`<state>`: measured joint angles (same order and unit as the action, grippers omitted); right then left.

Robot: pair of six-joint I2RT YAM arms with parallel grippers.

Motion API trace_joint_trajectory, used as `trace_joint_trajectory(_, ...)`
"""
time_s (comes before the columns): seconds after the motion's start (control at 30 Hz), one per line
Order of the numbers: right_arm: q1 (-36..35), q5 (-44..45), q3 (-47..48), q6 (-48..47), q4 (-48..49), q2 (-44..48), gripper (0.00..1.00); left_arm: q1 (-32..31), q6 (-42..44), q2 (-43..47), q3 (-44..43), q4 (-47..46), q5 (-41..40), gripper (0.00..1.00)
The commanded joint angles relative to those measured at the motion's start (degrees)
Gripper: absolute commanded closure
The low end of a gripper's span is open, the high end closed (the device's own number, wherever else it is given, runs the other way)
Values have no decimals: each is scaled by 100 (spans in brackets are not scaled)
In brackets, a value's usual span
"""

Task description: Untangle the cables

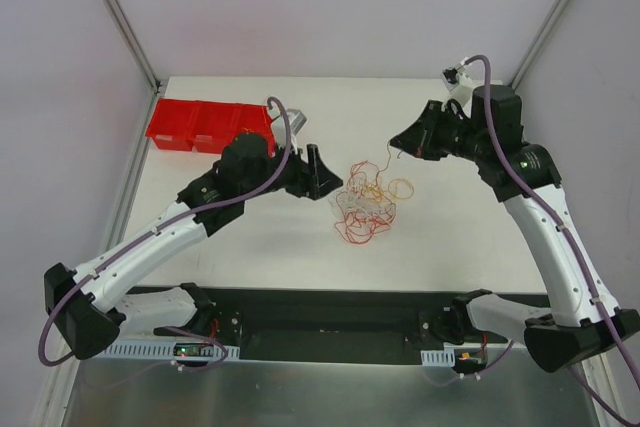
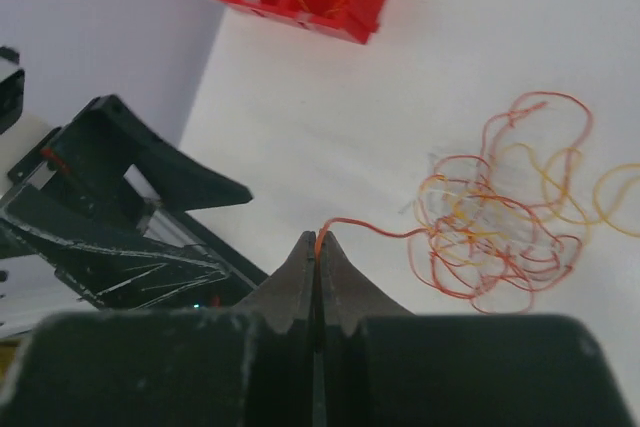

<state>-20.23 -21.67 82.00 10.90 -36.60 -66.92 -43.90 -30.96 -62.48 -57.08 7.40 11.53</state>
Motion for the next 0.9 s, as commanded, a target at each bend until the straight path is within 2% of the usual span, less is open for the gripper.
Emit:
trace_joint_trajectory(0.0,-7,-1190,88,562,899,275,100,-31,486,-422,-716,-1652,1008,33)
trace_joint_trajectory(0.13,-7,-1392,527,931,1085,372,99,-75,170,-932,-1015,-2547,1474,29)
trace_joint_trajectory(0.23,-16,-1462,695,1448,1224,390,100,-320,72,-1441,-1287,-2981,1756,31)
trace_joint_trajectory(0.37,-25,-1752,712,2345,1813,434,100,-716,415,-1942,-1543,-2920,1257,33)
trace_joint_trajectory(0.4,-16,-1770,791,2469,1893,451,100,-725,459,-2057,-1569,-2911,1203,35)
trace_joint_trajectory(0.5,-25,-1692,1159,2584,1859,495,100,-716,643,-2347,-1797,-2455,747,54)
trace_joint_trajectory(0.57,-25,-1621,1545,2654,1823,513,100,-708,732,-2532,-1746,-2506,676,60)
trace_joint_trajectory(0.87,-25,-1375,3390,3489,2394,127,100,-576,284,-3507,-1648,-2410,842,68)
